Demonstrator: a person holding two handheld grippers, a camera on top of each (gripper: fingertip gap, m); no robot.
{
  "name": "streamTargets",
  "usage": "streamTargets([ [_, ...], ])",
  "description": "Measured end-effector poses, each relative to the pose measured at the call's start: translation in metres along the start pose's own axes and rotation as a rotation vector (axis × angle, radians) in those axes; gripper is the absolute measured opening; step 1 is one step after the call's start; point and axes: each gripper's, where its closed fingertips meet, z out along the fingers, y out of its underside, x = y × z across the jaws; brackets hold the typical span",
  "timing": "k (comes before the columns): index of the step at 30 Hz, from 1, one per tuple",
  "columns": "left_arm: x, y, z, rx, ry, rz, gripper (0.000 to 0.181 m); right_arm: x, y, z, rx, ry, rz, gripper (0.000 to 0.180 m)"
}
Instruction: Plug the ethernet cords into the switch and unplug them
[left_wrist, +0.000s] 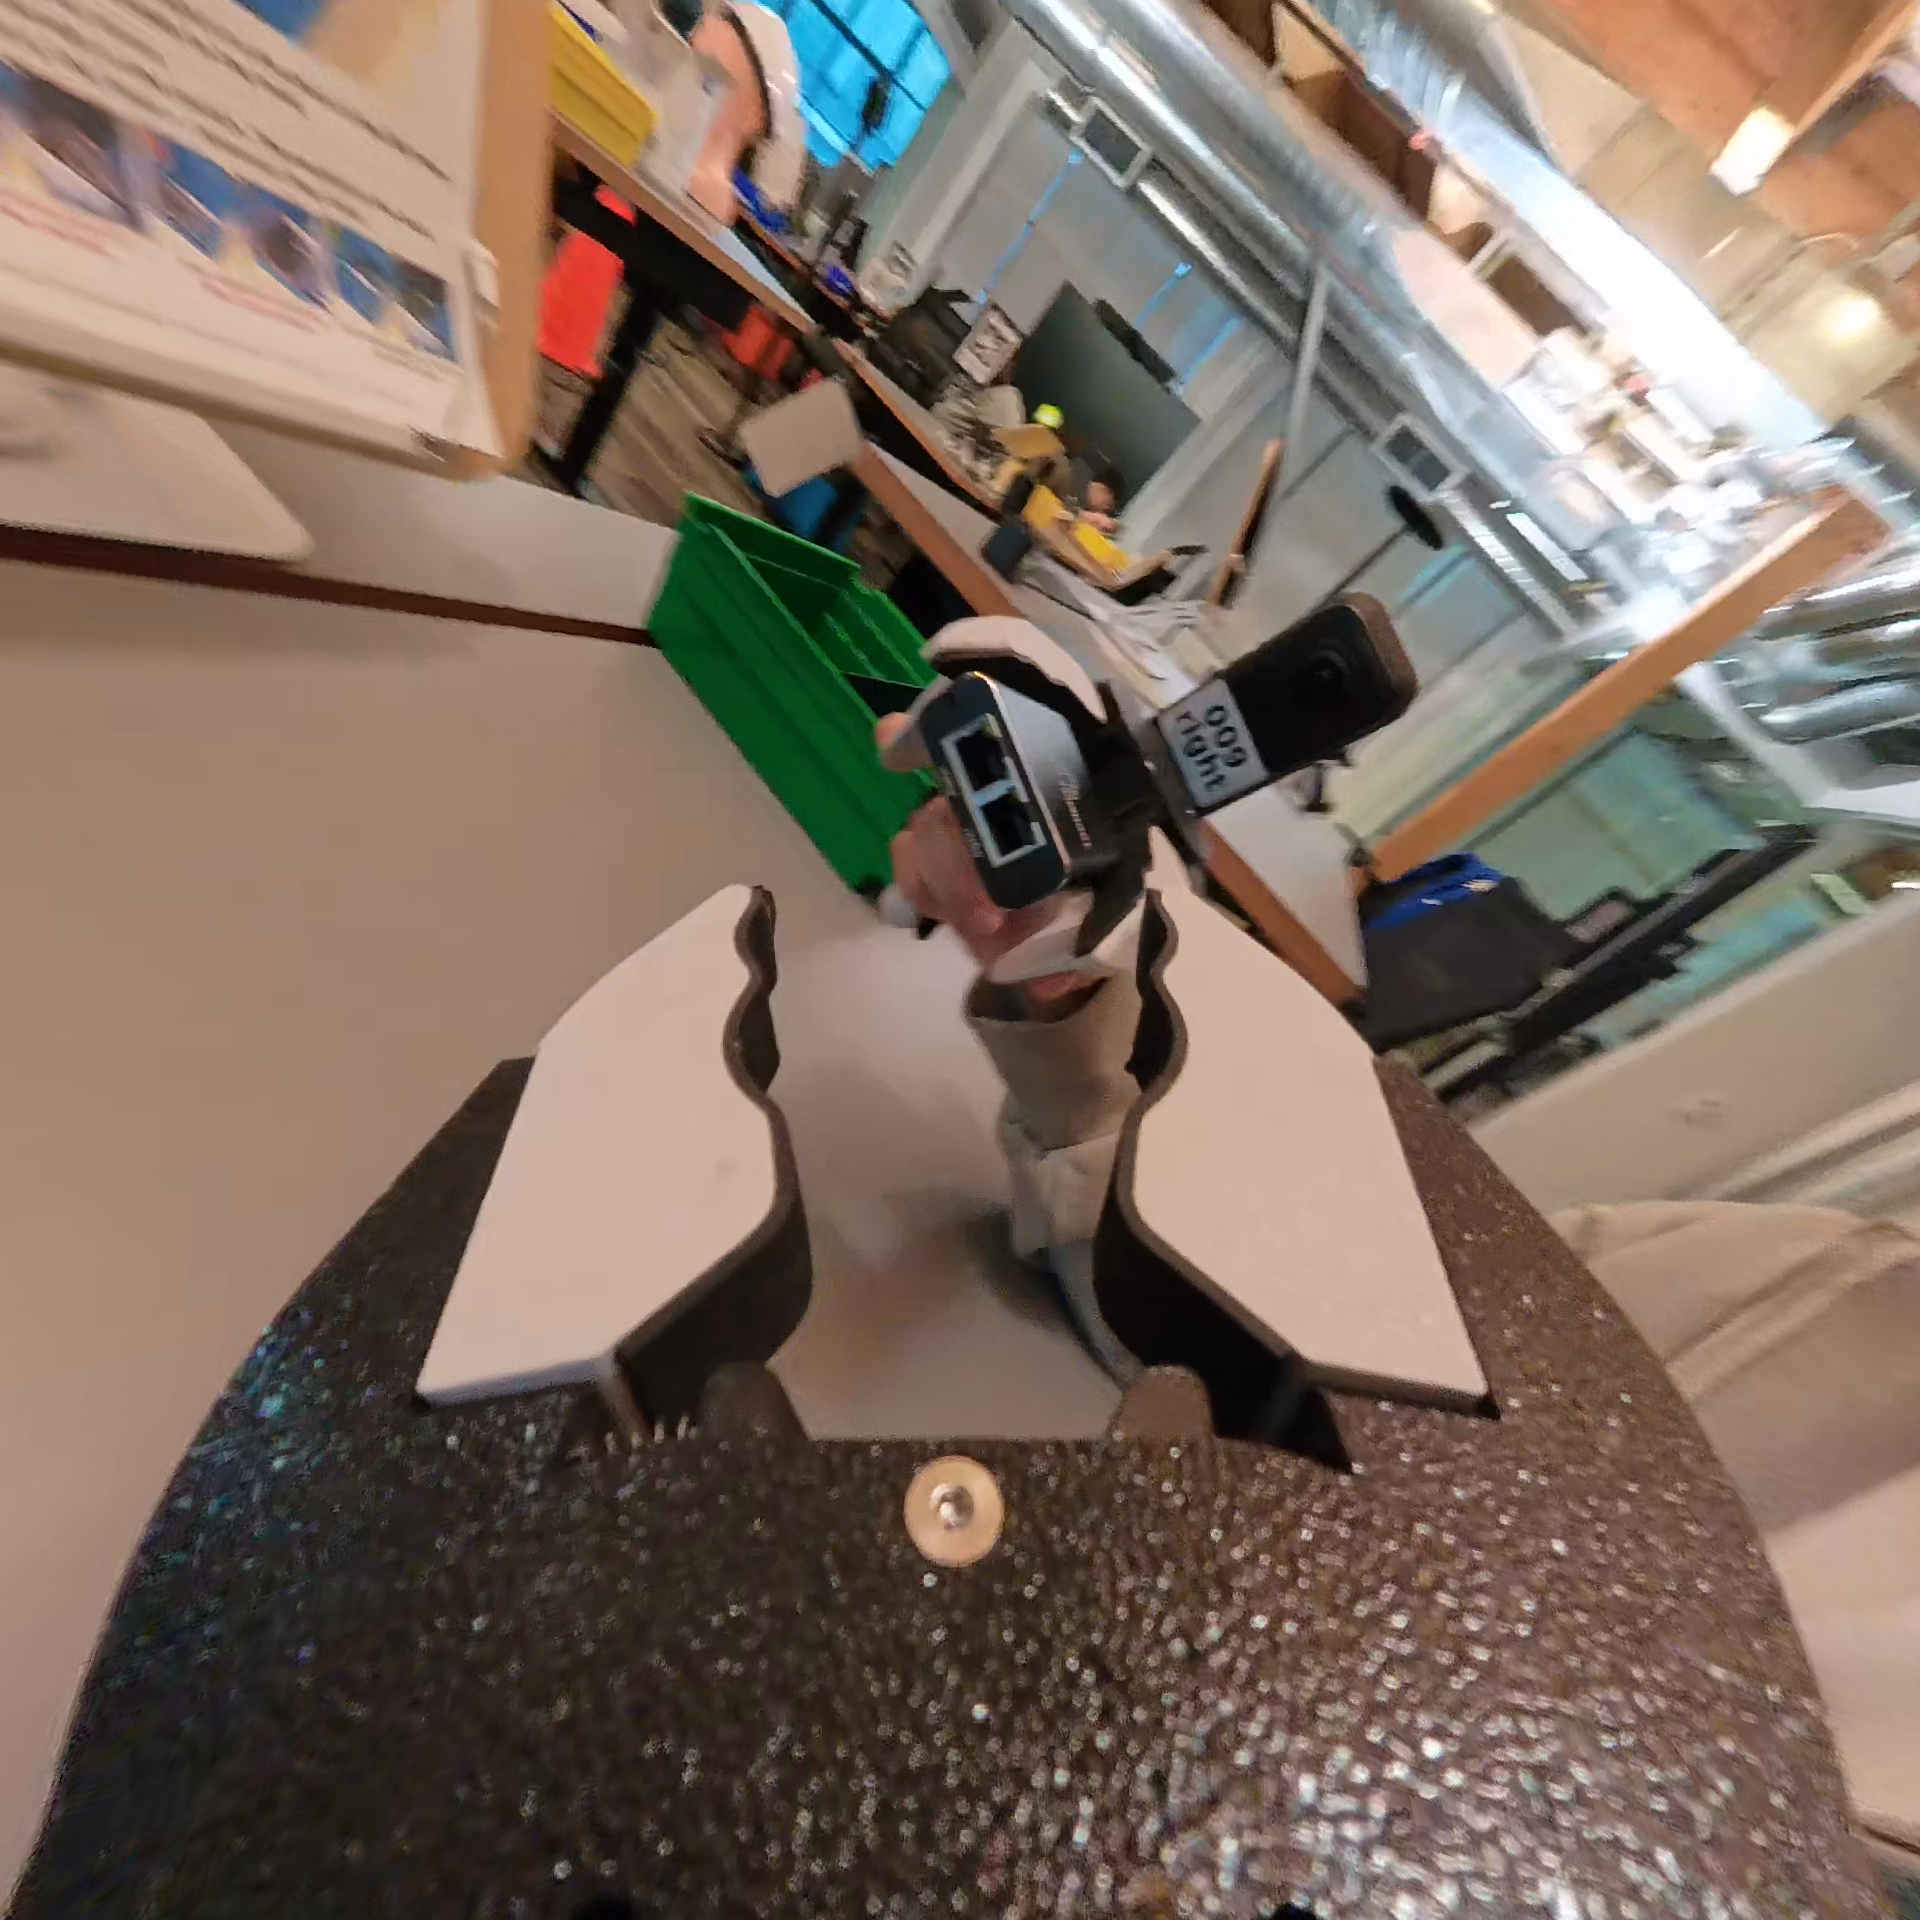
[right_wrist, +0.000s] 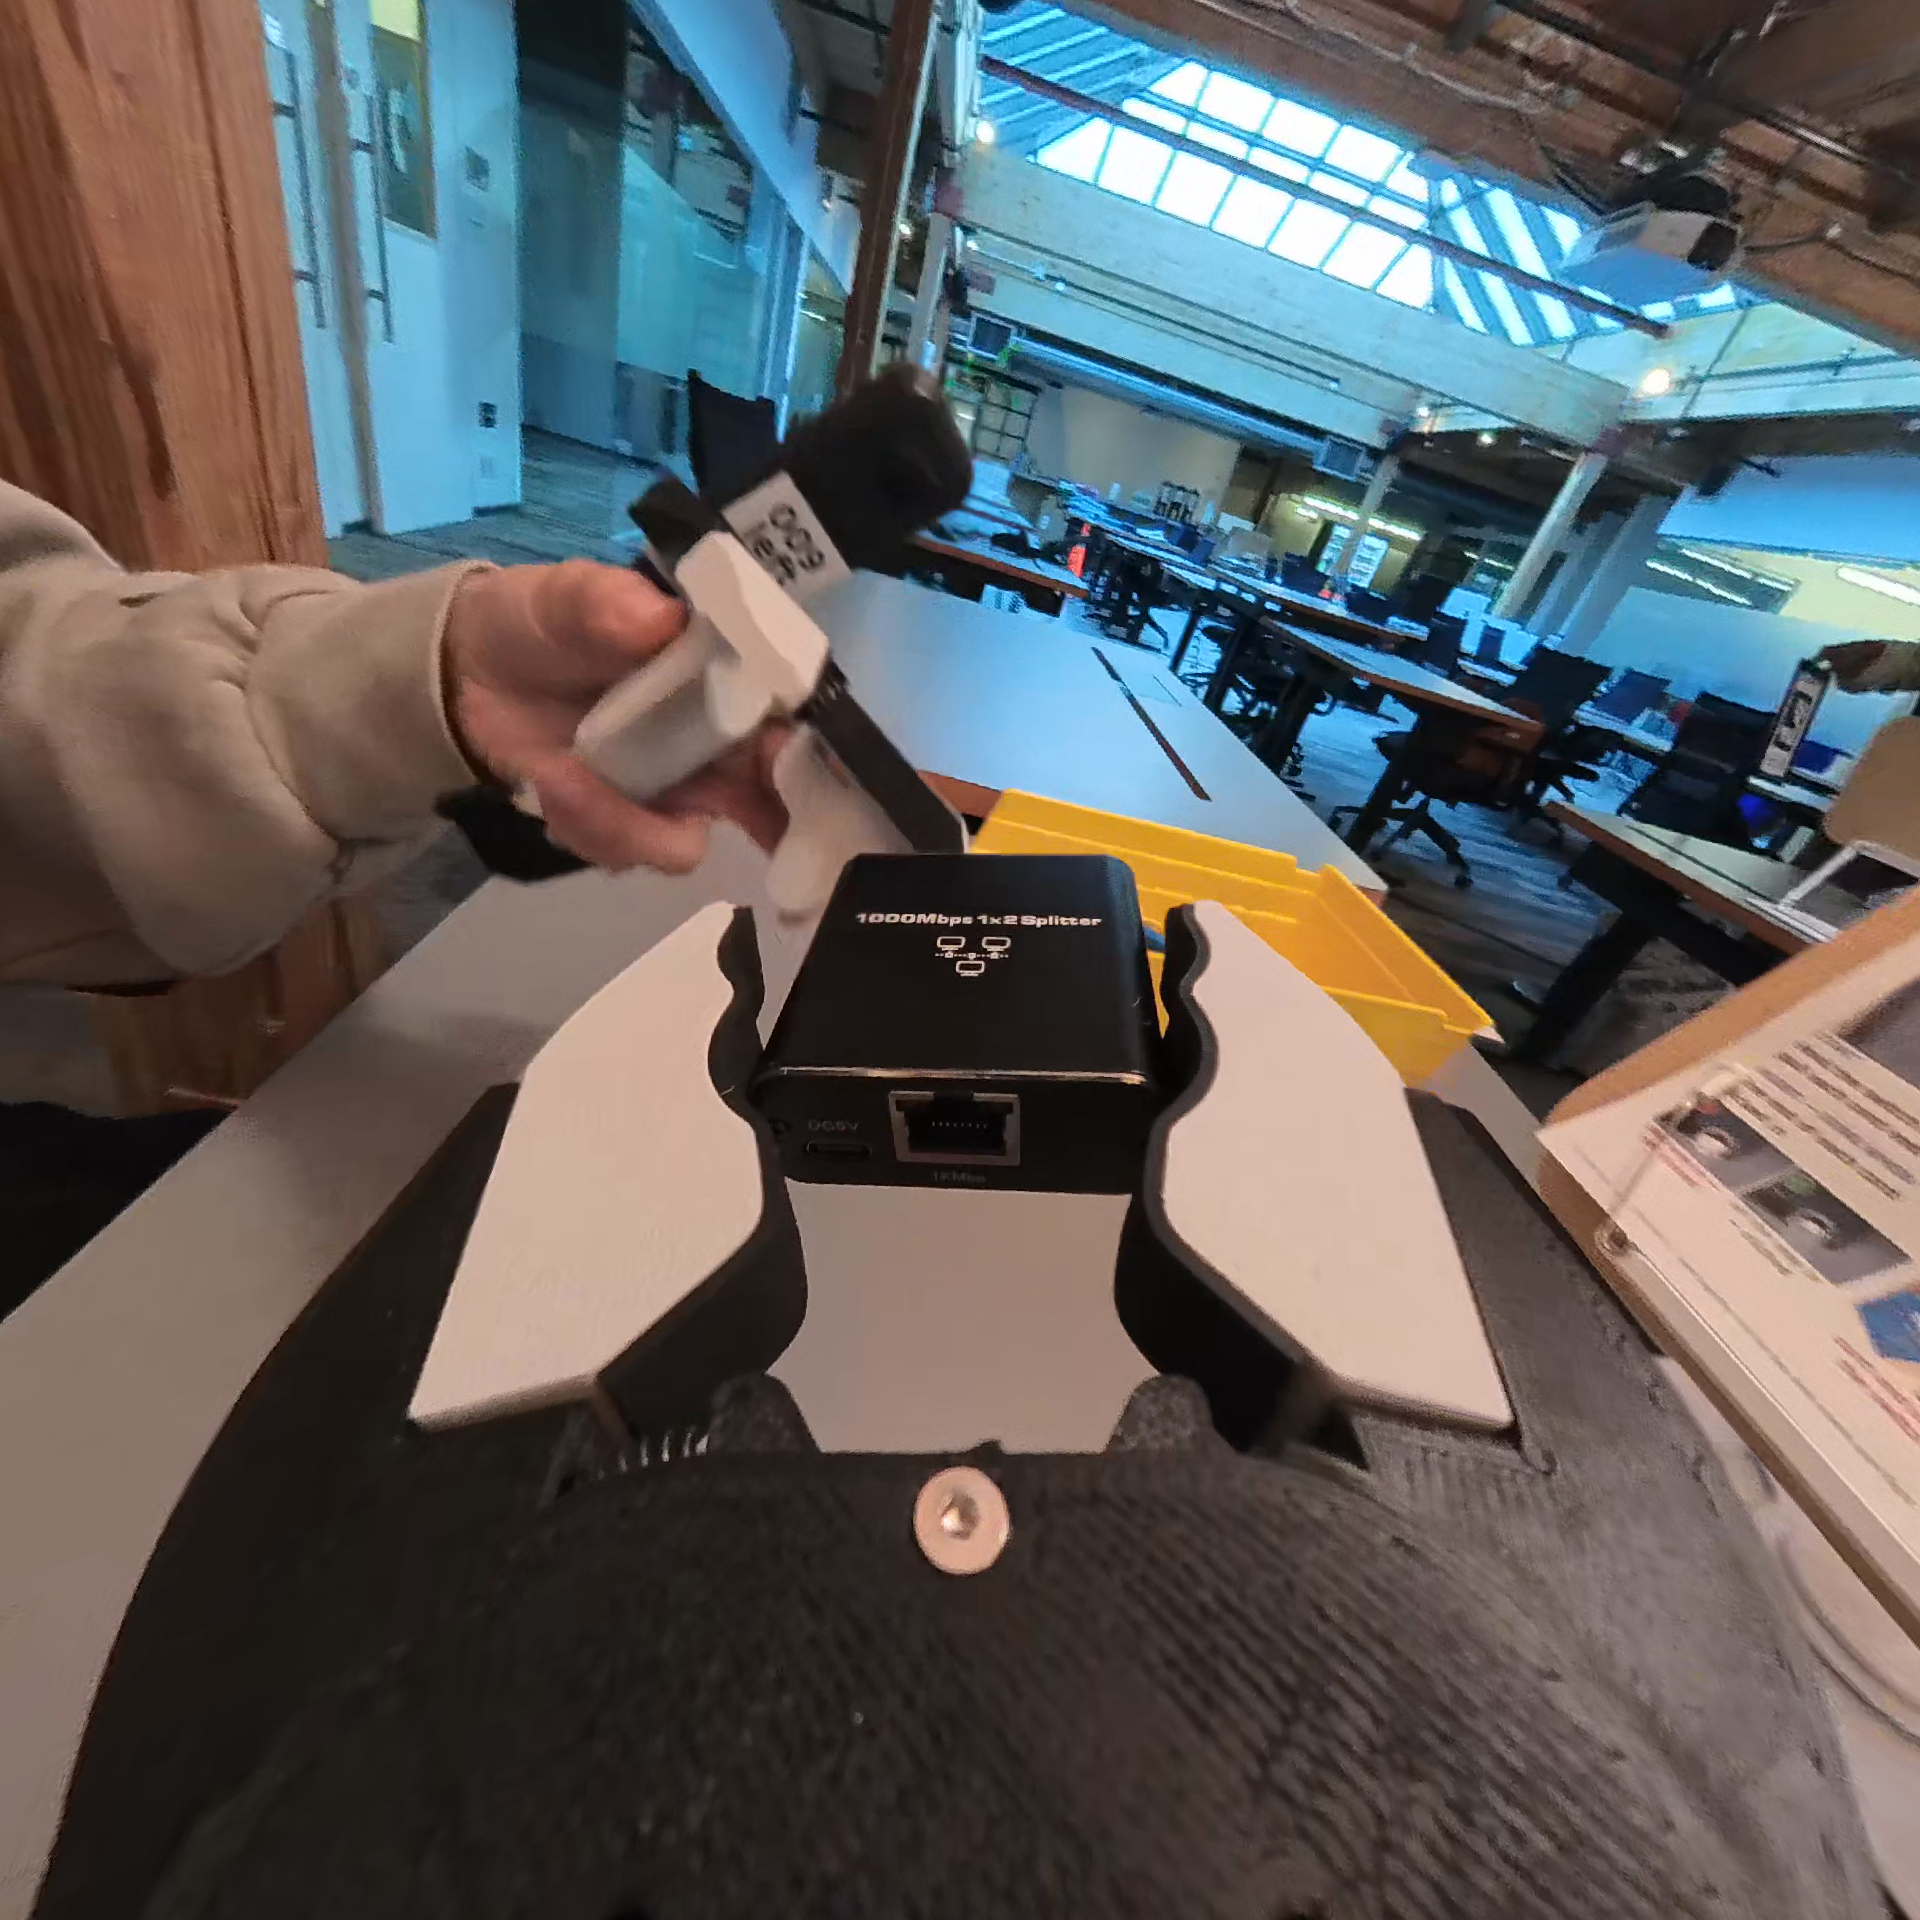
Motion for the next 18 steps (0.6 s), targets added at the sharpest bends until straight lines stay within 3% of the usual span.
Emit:
streamTargets([
  [4, -0.047, -0.031, -0.056, 0.003, -0.293, 0.172, 0.065, 0.011, 0.002, -0.013, 0.006, 0.027, 0.023, 0.076],
  [9, -0.144, -0.064, -0.138, -0.164, -0.685, 0.267, 0.064, 0.02, 0.011, -0.022, -0.008, 0.055, 0.036, 0.076],
  [14, -0.217, -0.085, -0.178, -0.442, -0.835, 0.334, 0.059, 0.023, 0.016, -0.026, -0.017, 0.054, 0.053, 0.076],
  [18, -0.269, -0.104, -0.186, -0.614, -0.876, 0.389, 0.055, 0.029, 0.023, -0.03, -0.028, 0.07, 0.067, 0.076],
])
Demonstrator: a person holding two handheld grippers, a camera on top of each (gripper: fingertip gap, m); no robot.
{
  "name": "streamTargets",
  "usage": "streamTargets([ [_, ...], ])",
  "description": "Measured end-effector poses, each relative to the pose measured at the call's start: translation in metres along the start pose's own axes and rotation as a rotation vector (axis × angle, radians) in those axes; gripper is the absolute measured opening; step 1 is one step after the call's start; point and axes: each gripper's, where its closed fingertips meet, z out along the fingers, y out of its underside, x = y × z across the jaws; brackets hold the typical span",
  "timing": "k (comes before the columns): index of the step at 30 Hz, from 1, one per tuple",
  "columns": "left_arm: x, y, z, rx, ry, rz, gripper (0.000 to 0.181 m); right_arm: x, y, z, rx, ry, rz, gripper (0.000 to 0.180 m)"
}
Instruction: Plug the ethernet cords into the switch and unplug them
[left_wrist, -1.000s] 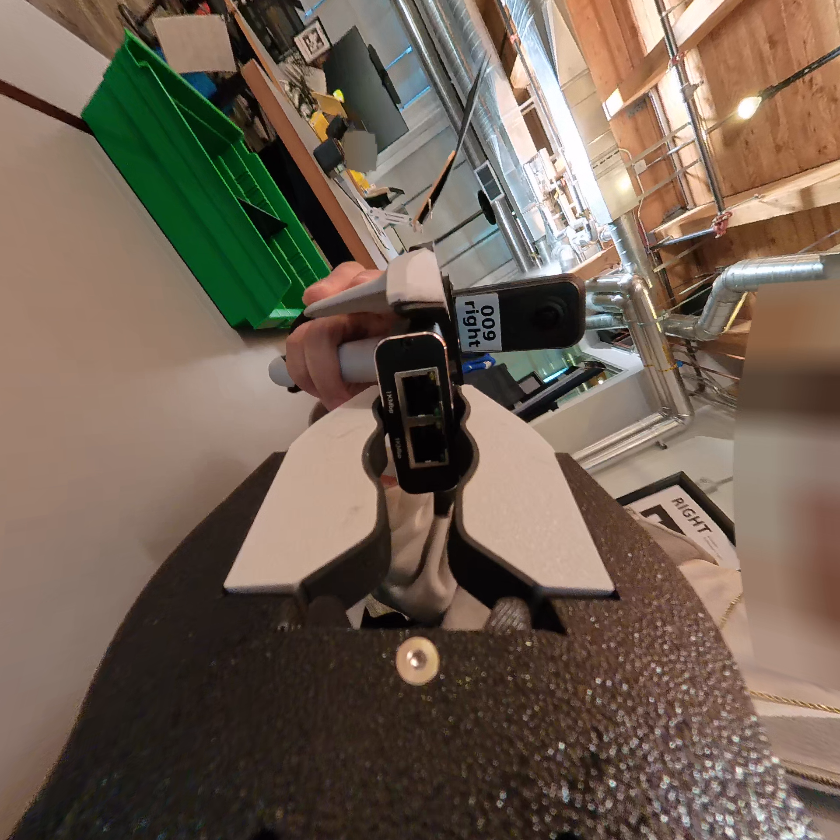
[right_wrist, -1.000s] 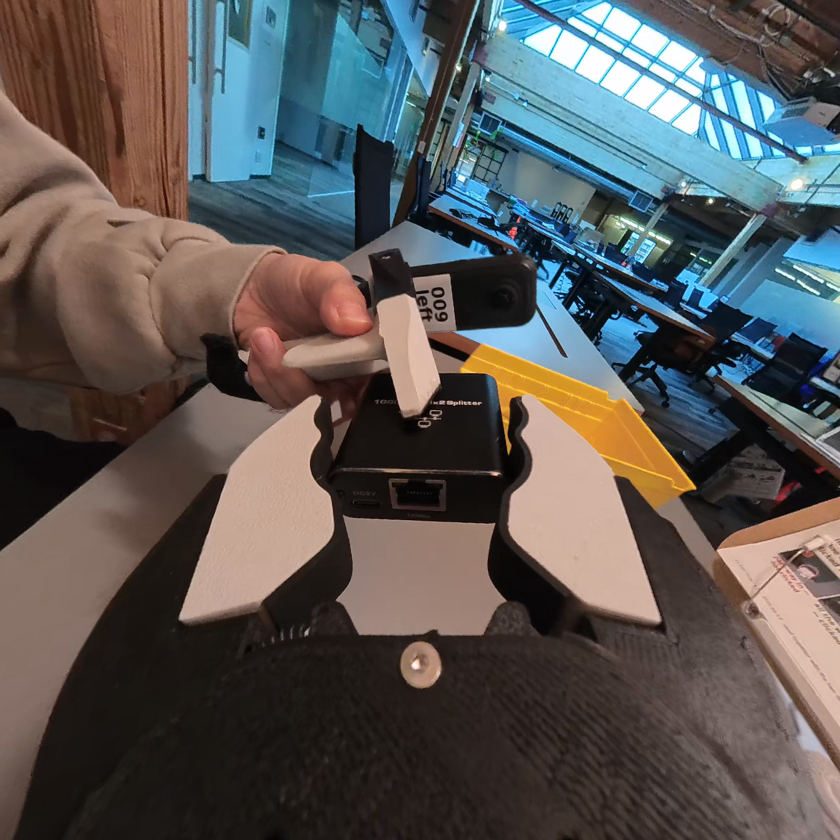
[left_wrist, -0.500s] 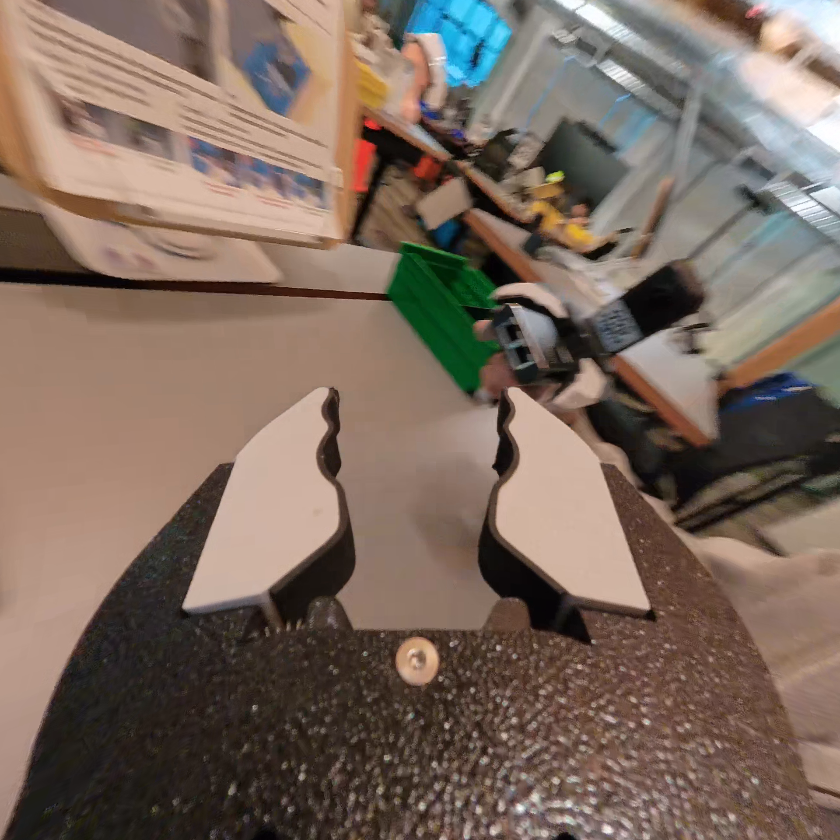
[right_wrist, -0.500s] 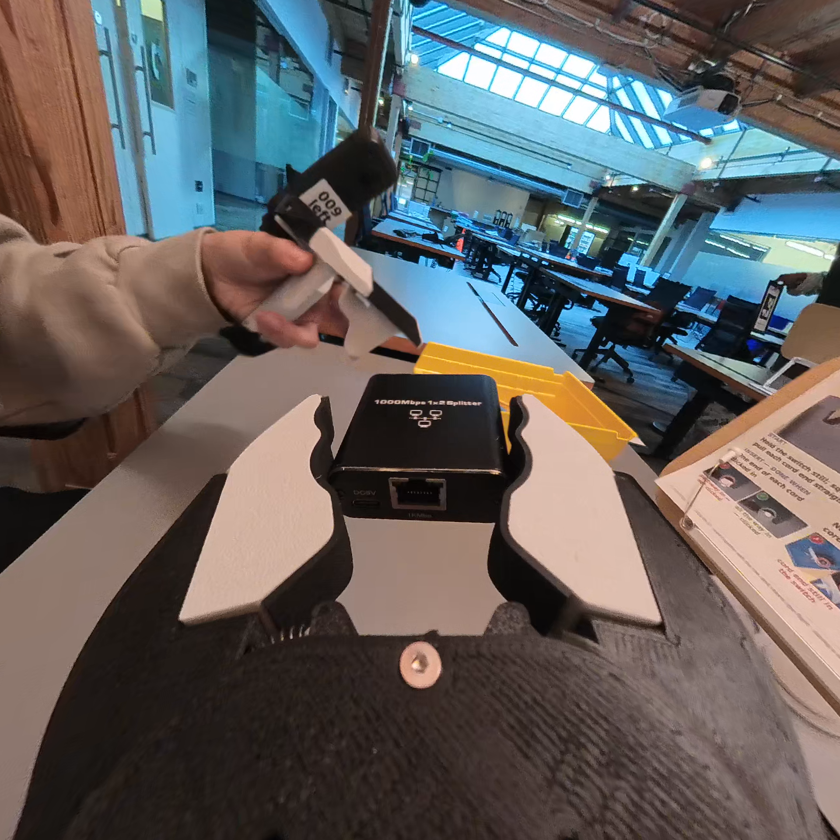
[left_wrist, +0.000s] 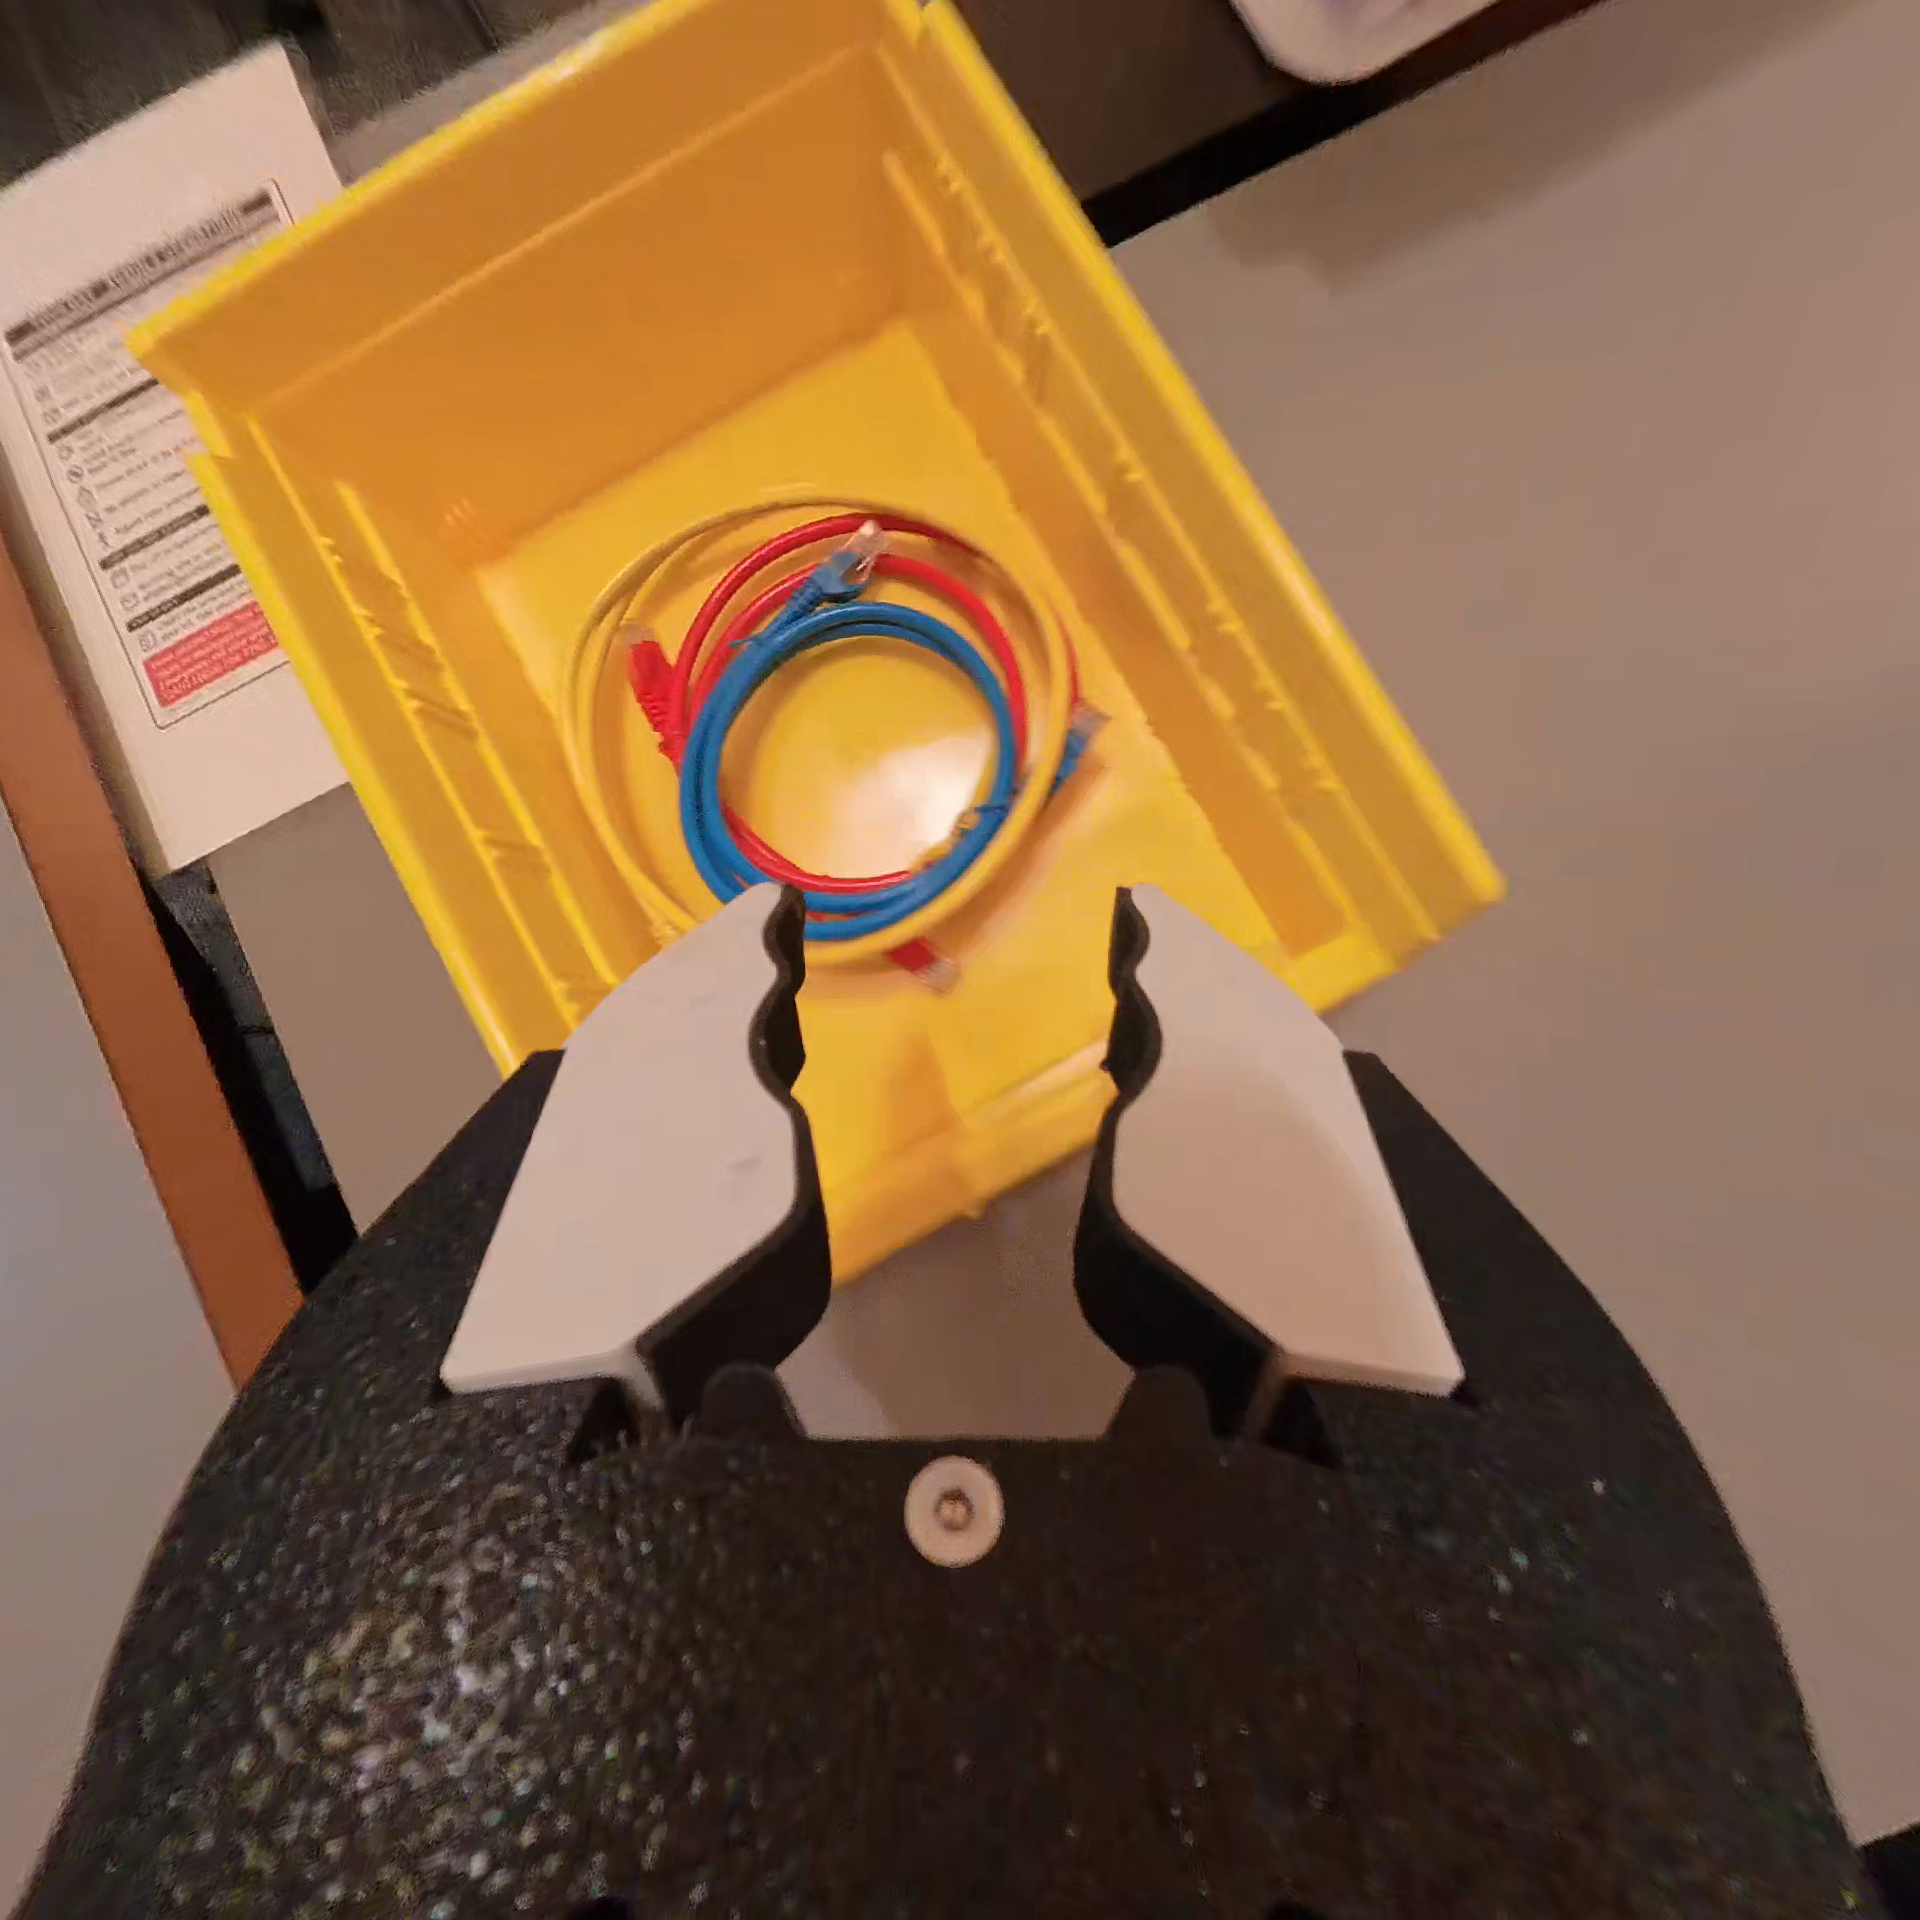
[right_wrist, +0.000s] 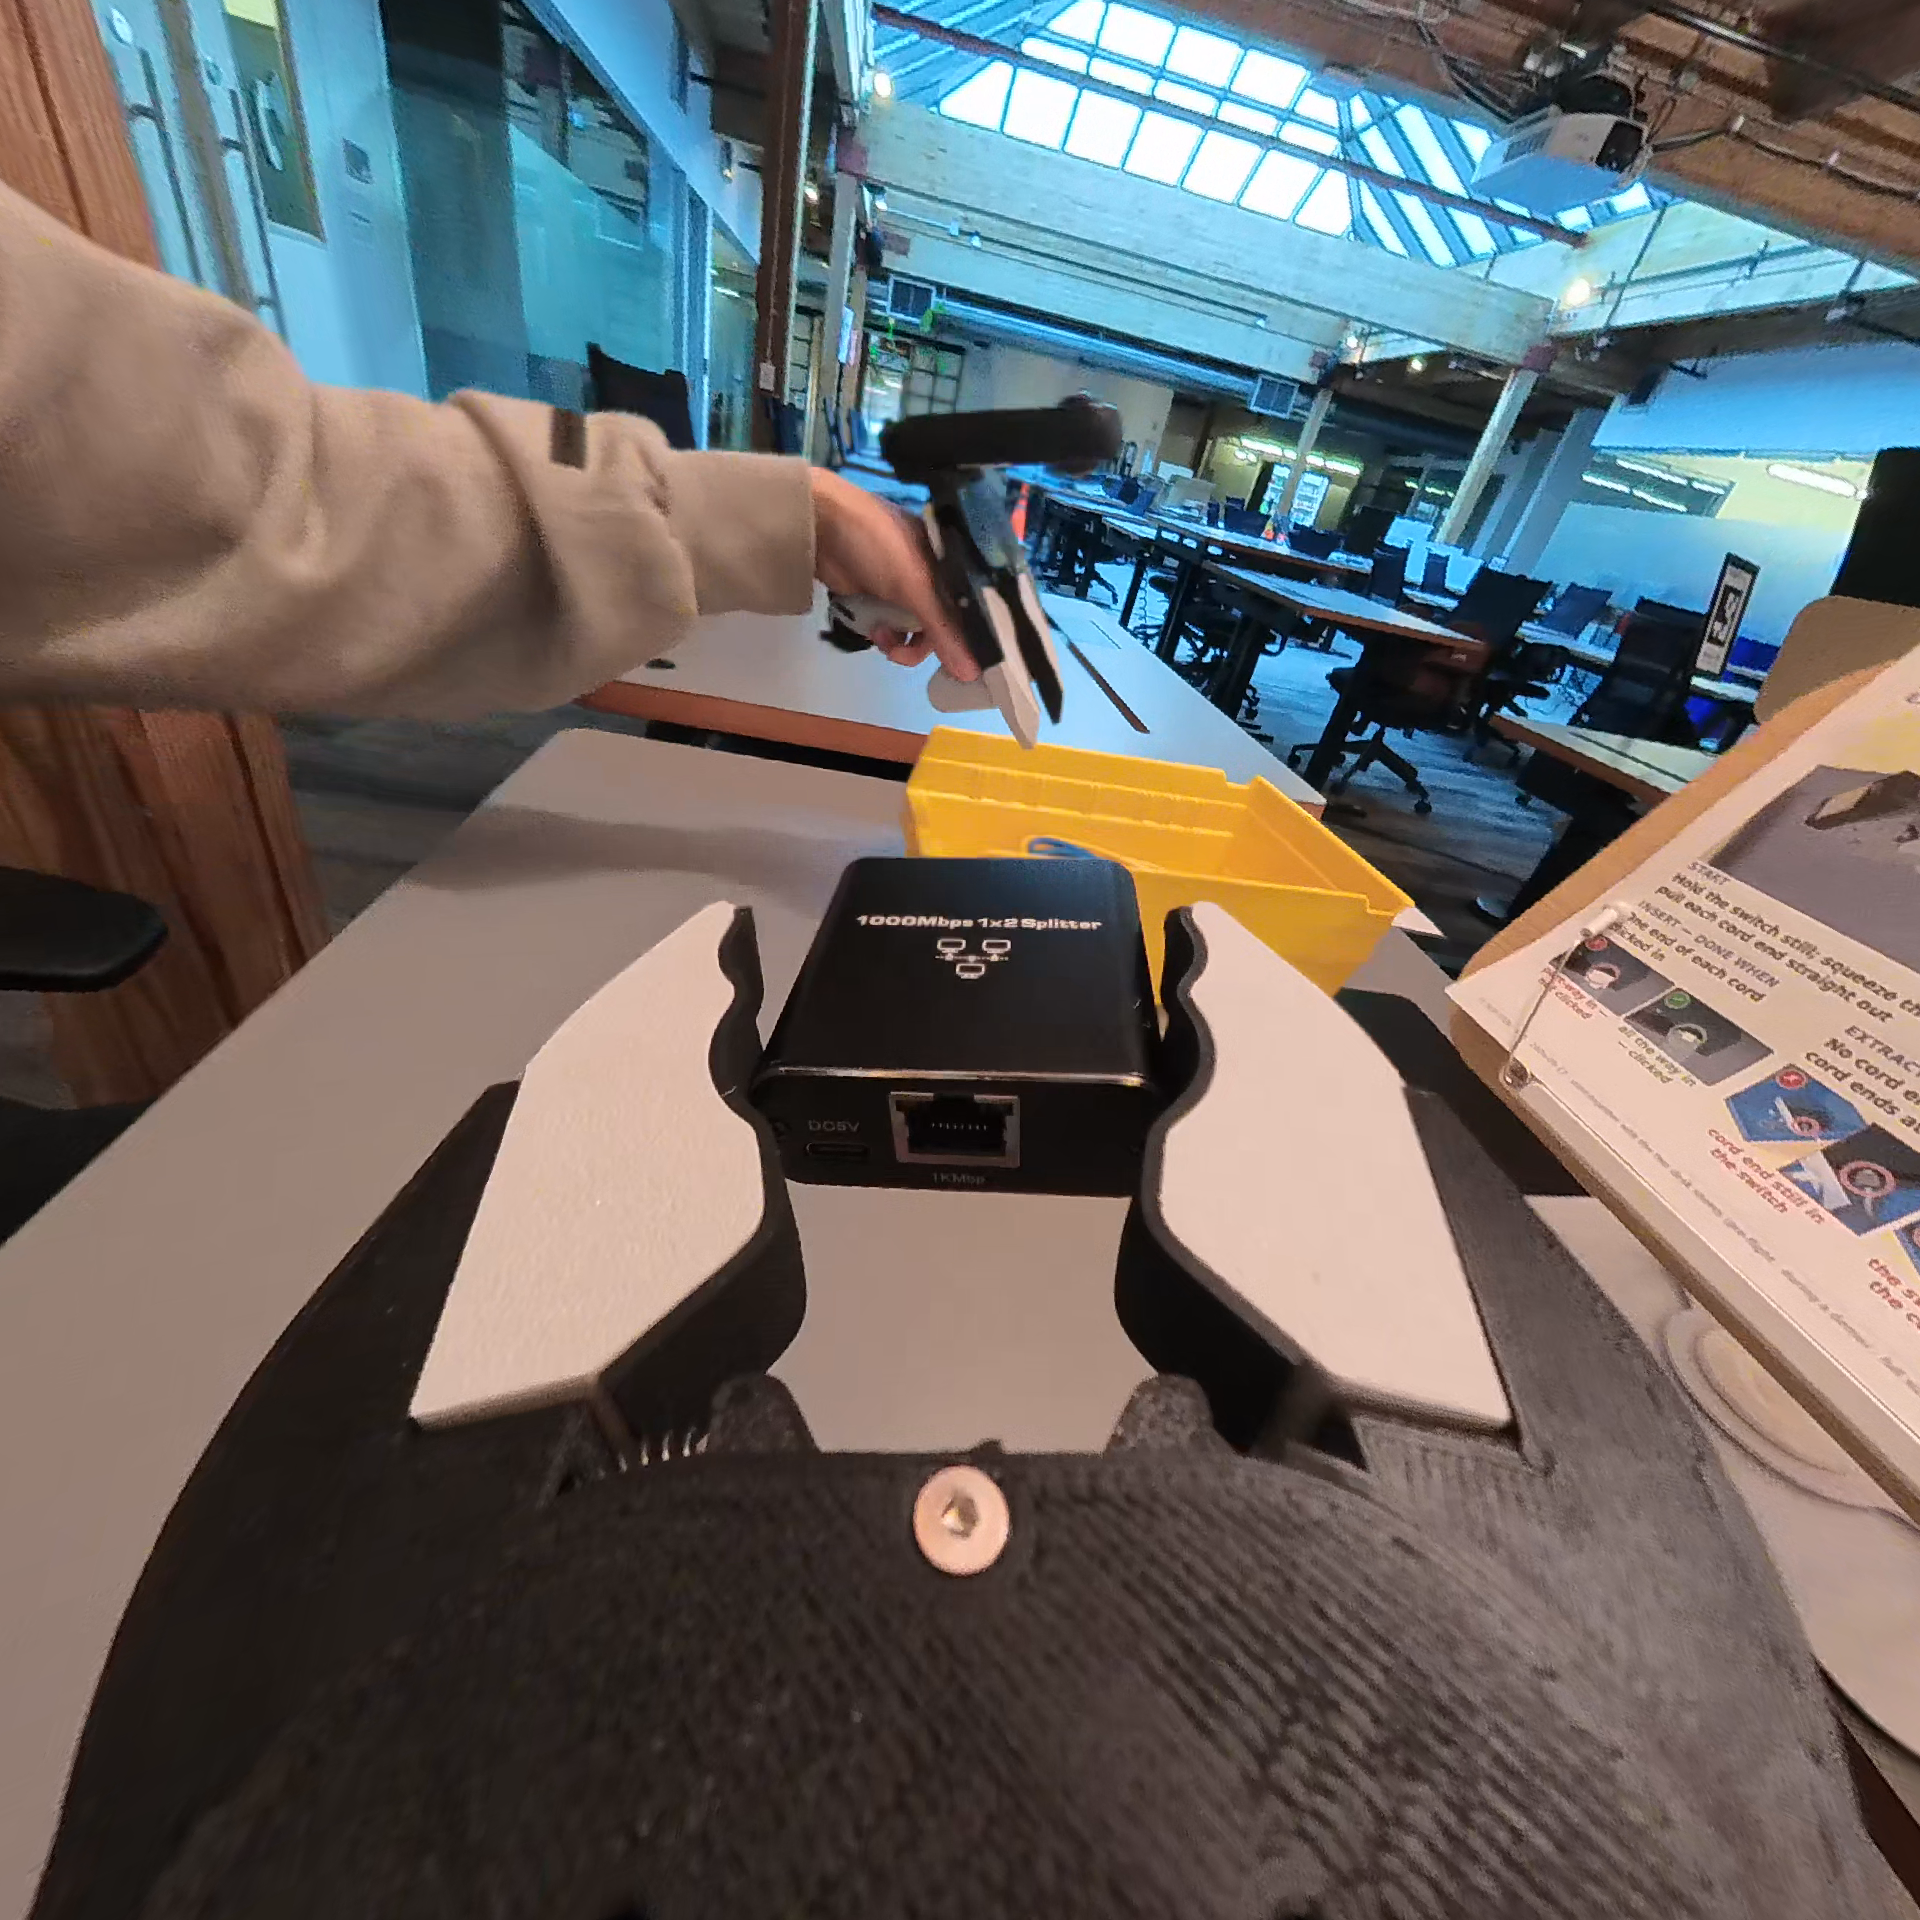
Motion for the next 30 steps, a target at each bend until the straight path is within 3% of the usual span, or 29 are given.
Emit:
streamTargets([
  [5, -0.049, -0.007, 0.056, -0.179, -0.054, 0.185, 0.054, 0.009, 0.011, -0.005, -0.001, 0.015, 0.038, 0.076],
  [11, -0.064, 0.005, 0.127, -0.381, -0.031, 0.413, 0.05, 0.014, 0.026, -0.006, -0.055, 0.027, 0.042, 0.076],
  [16, -0.089, 0.011, 0.156, -0.474, -0.153, 0.447, 0.022, 0.018, 0.03, -0.011, -0.062, 0.038, 0.049, 0.076],
  [18, -0.095, 0.008, 0.156, -0.475, -0.2, 0.489, 0.012, 0.02, 0.032, -0.013, -0.055, 0.041, 0.06, 0.076],
  [23, -0.095, -0.007, 0.134, -0.382, -0.257, 0.499, 0.01, 0.022, 0.034, -0.014, -0.05, 0.042, 0.069, 0.076],
  [30, -0.069, -0.054, 0.043, -0.134, -0.339, 0.61, 0.009, 0.015, 0.019, -0.012, -0.005, 0.018, 0.058, 0.076],
])
